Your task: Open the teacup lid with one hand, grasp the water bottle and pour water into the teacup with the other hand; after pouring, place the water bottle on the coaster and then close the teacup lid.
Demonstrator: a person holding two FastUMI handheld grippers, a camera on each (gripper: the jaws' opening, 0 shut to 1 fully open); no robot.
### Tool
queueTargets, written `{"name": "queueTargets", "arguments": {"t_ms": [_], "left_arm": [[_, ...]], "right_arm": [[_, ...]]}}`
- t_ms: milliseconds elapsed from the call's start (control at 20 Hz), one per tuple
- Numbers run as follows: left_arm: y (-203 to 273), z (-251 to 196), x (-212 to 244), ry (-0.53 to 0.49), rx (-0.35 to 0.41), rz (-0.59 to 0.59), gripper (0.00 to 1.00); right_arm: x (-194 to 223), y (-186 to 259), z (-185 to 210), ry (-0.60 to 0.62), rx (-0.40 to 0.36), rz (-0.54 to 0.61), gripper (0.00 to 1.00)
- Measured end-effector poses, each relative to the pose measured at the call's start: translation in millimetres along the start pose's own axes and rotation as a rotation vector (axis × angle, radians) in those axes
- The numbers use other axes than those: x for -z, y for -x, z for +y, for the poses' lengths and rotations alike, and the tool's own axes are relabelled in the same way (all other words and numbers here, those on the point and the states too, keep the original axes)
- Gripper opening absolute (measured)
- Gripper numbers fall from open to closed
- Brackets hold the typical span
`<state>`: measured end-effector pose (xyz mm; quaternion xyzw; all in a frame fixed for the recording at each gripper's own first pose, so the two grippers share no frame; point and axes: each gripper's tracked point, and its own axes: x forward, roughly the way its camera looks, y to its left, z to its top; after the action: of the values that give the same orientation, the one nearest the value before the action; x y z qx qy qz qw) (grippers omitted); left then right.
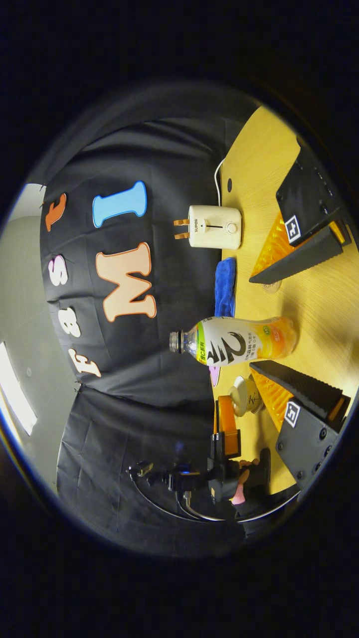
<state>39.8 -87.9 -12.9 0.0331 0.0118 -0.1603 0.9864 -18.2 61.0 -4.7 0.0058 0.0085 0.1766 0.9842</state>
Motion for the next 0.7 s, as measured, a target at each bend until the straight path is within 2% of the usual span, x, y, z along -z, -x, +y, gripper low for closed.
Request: {"name": "queueTargets", "arguments": {"t_ms": [50,150,250,300,400,500,550,700], "left_arm": [[1.2,2.5,-1.2,-0.001,-0.007,-0.004,0.28],[2.5,9.0,-2.5,-0.003,-0.033,-0.008,0.28],[4.9,21.4,-1.6,-0.004,-0.081,-0.010,0.28],[6.3,26.6,-1.2,-0.005,-0.106,-0.009,0.28],[10.7,37.0,-1.9,-0.006,-0.148,-0.011,0.28],[13.8,50.4,-0.5,-0.007,-0.193,-0.006,0.28],[15.8,57.0,-1.4,-0.008,-0.211,-0.007,0.28],[22.0,75.4,-1.3,-0.009,-0.259,-0.006,0.28]], "right_arm": [[-0.2,-0.8,0.9,0.001,-0.001,0.000,0.94],[1.5,-2.8,7.8,-0.001,-0.035,0.002,0.94],[3.9,-5.5,14.3,-0.005,-0.073,0.019,0.98],[5.4,-8.5,14.6,-0.005,-0.080,0.034,0.94],[11.6,-16.4,17.4,-0.003,-0.086,0.069,1.00],[17.3,-23.7,22.1,0.004,-0.091,0.100,0.98],[21.3,-26.7,22.9,0.007,-0.088,0.119,1.00],[30.0,-37.9,21.1,0.009,-0.064,0.172,0.94]]}}
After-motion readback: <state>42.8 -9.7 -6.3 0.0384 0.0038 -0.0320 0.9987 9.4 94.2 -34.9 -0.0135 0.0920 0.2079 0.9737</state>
